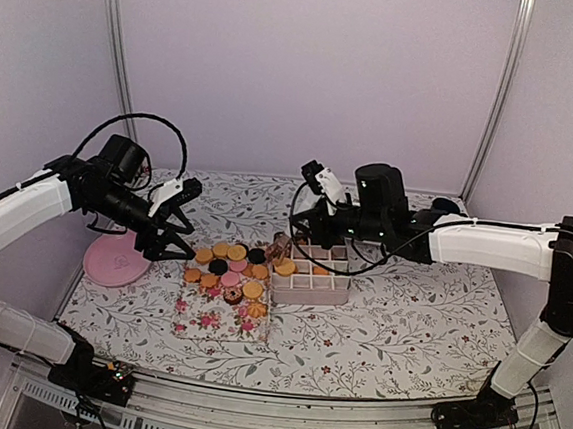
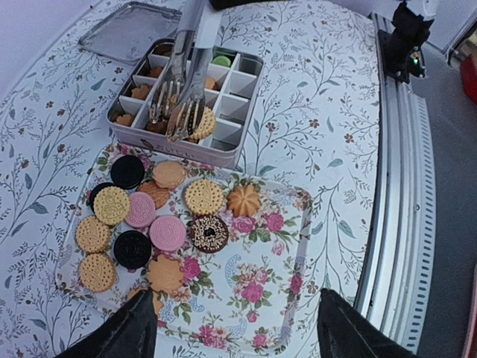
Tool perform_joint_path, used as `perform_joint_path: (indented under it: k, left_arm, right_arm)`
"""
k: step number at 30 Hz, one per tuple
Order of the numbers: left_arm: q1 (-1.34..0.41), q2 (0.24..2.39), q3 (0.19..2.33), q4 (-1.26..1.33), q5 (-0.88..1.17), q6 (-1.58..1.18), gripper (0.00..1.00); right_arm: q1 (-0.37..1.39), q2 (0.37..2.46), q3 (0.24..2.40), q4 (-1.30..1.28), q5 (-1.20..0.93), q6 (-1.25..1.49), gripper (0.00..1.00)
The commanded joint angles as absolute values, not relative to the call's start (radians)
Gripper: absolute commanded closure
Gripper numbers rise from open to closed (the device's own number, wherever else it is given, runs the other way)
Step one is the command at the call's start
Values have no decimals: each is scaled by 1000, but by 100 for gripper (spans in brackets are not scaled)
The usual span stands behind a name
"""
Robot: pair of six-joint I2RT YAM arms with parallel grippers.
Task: Pack the cookies
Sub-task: Adjust the fake cookies in the empty pocket of the box.
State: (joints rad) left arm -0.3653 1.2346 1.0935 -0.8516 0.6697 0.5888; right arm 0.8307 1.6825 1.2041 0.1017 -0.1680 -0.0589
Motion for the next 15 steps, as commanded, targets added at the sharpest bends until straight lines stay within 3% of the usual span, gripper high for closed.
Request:
perform_joint_path:
  k: [1, 15]
  left_arm:
    - [-353, 1223, 1080, -833, 683, 580, 26]
    - [-353, 1215, 1079, -834, 692, 578, 27]
  right_arm:
    - [827, 1626, 1175, 108, -175, -35, 65]
    - [825, 1590, 1189, 68, -270, -21, 64]
